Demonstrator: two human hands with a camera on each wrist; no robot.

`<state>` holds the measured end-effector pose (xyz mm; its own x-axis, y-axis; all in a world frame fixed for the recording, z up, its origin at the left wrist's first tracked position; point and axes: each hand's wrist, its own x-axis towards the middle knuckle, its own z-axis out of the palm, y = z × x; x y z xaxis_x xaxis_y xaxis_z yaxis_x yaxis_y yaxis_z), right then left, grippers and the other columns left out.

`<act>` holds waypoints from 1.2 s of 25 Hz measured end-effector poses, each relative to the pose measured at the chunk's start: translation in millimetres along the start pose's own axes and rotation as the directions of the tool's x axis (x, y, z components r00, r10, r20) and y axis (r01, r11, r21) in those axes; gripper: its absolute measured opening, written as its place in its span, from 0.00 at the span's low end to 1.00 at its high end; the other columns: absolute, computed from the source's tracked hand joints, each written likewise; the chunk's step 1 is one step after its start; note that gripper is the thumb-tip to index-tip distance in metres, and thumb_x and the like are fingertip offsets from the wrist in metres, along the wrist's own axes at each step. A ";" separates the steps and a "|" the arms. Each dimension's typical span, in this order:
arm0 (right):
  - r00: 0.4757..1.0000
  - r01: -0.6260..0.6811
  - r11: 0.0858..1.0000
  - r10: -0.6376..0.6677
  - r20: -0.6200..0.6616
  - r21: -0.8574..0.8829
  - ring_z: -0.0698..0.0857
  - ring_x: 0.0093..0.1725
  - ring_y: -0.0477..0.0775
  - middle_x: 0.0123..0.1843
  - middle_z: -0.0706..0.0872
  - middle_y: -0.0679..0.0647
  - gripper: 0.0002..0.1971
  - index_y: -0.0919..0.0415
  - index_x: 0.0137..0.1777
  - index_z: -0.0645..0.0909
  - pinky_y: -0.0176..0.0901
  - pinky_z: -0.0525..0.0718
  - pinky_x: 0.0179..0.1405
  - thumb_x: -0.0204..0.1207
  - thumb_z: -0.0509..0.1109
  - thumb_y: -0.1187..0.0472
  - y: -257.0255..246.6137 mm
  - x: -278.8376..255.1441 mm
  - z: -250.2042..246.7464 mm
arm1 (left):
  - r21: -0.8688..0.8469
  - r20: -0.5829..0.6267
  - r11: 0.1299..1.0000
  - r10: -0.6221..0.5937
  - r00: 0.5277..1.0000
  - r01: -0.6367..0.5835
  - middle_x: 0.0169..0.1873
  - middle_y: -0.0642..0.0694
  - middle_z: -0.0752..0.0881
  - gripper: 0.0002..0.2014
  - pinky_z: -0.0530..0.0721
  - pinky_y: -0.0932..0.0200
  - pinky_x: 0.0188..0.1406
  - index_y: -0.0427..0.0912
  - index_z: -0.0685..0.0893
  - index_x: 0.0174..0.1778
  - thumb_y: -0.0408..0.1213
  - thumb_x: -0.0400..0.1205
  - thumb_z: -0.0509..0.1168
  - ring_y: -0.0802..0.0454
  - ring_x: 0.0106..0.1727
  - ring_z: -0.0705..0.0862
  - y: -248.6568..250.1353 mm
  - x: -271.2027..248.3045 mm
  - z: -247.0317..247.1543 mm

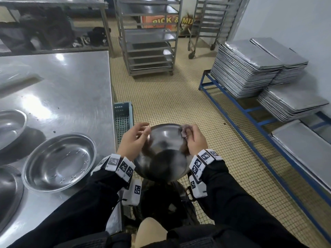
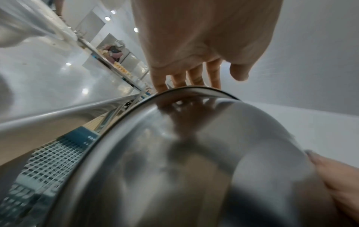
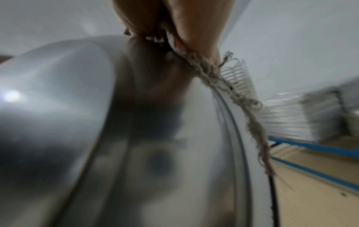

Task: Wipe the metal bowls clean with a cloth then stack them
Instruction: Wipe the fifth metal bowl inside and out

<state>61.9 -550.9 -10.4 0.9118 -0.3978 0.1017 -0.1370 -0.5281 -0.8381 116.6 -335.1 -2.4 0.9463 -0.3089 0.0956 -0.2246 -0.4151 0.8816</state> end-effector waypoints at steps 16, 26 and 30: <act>0.900 0.248 0.875 -0.367 -0.235 -0.416 0.75 0.65 0.56 0.68 0.75 0.56 0.21 0.55 0.66 0.78 0.49 0.76 0.62 0.83 0.53 0.47 -33.5 -21.6 40.3 | 0.200 -0.138 0.980 0.042 0.990 -0.013 0.26 0.44 0.83 0.18 0.73 0.59 0.29 0.38 0.82 0.34 0.45 0.85 0.62 0.49 0.29 0.79 34.9 20.7 13.2; 0.970 -0.006 0.999 -0.004 -0.242 -0.039 0.77 0.63 0.50 0.67 0.76 0.57 0.18 0.64 0.71 0.76 0.24 0.71 0.57 0.85 0.57 0.59 2.8 -9.2 13.8 | 0.151 -0.226 0.986 -0.031 0.974 0.067 0.24 0.48 0.78 0.19 0.68 0.59 0.27 0.39 0.80 0.33 0.46 0.86 0.60 0.52 0.28 0.75 29.0 21.9 1.5; 0.936 0.265 0.912 -0.321 -0.144 -0.312 0.68 0.74 0.54 0.76 0.68 0.56 0.26 0.57 0.78 0.68 0.48 0.67 0.74 0.83 0.52 0.48 -38.1 -25.6 42.3 | 0.154 -0.217 0.986 -0.035 0.976 0.069 0.27 0.47 0.81 0.17 0.71 0.59 0.29 0.40 0.81 0.33 0.44 0.86 0.60 0.52 0.30 0.76 35.9 20.5 5.1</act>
<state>60.1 -489.0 -3.7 0.8417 -0.3110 0.4414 -0.0045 -0.8215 -0.5703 126.8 -360.8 28.9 0.9814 -0.1015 0.1631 -0.1918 -0.5624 0.8043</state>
